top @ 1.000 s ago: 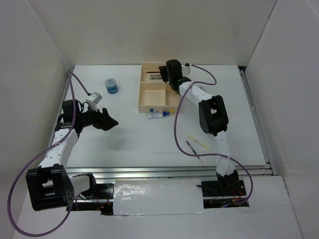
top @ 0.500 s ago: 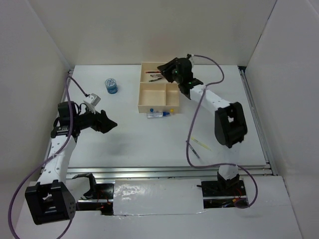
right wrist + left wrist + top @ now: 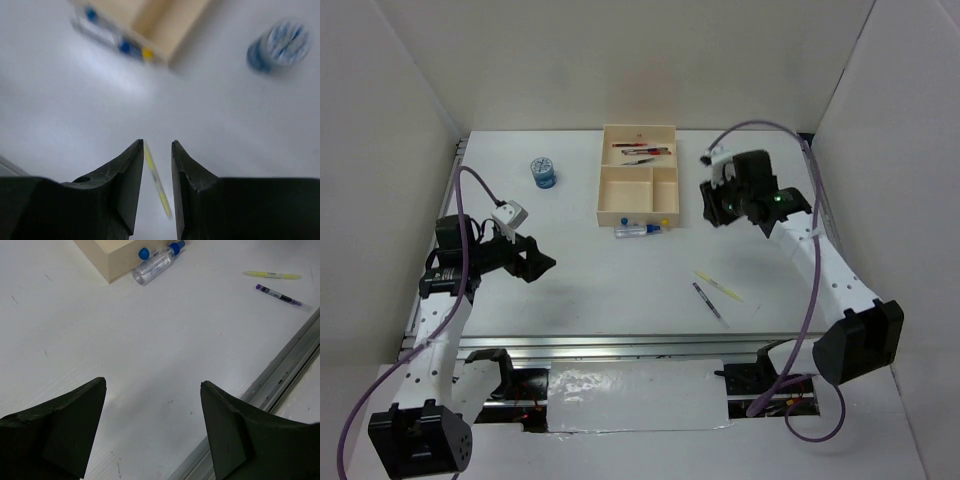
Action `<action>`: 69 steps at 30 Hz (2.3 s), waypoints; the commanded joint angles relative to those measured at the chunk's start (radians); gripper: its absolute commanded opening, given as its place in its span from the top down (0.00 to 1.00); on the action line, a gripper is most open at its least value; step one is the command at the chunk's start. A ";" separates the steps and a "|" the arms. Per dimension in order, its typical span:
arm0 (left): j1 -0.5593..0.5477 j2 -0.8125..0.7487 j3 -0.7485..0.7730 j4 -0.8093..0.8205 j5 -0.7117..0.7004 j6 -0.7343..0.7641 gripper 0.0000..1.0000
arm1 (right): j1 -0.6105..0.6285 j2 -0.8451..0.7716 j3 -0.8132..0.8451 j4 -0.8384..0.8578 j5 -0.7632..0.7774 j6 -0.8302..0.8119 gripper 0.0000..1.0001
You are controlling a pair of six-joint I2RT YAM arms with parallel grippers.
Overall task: Sort the stationery into containers
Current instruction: Pick up the pen from the center of the board, then place the pen in the storage box.
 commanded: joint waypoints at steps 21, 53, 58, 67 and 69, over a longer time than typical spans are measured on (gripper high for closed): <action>-0.006 -0.005 -0.020 0.006 -0.017 0.054 0.12 | 0.046 0.206 -0.399 -0.137 0.085 -0.385 0.56; -0.003 0.048 -0.015 0.092 0.019 -0.014 0.12 | 0.197 0.124 -0.060 -0.064 0.324 -0.784 1.00; -0.003 0.082 -0.015 0.152 0.025 -0.043 0.12 | 0.196 0.310 0.139 0.160 0.404 -0.945 1.00; 0.001 0.163 -0.003 0.174 0.052 -0.048 0.12 | 0.170 0.905 0.682 0.490 0.369 -1.043 1.00; 0.006 0.174 0.002 0.169 0.049 -0.040 0.12 | 0.174 1.003 0.776 0.501 0.344 -1.094 1.00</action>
